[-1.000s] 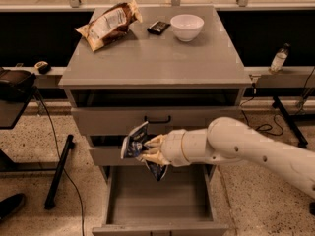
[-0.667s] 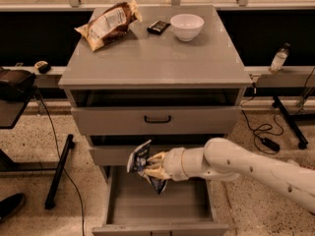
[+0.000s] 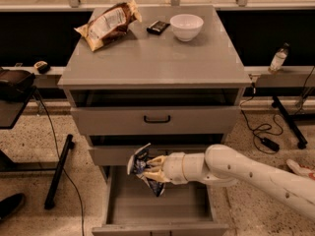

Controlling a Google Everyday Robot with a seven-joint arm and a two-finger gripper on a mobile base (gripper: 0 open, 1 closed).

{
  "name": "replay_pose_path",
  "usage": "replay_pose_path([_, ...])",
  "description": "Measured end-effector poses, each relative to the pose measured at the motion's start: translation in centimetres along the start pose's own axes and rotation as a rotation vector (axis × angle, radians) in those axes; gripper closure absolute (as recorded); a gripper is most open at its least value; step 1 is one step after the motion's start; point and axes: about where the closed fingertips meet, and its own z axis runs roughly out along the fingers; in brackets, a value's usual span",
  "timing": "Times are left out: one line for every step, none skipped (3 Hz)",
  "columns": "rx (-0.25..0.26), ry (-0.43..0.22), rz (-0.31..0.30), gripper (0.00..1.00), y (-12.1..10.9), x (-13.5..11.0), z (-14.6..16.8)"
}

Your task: Place blue chip bag into bottom drawer

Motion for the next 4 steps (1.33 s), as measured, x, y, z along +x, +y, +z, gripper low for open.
replay_pose_path([-0.01, -0.077, -0.014, 1.0, -2.1, 5.0, 3.0])
replay_pose_path([-0.028, -0.187, -0.019, 1.0, -2.2, 9.4, 5.0])
replay_pose_path([-0.048, -0.208, 0.04, 1.0, -0.6, 12.7, 7.7])
replay_pose_path([0.012, -0.138, 0.093, 1.0, -3.1, 18.7, 9.7])
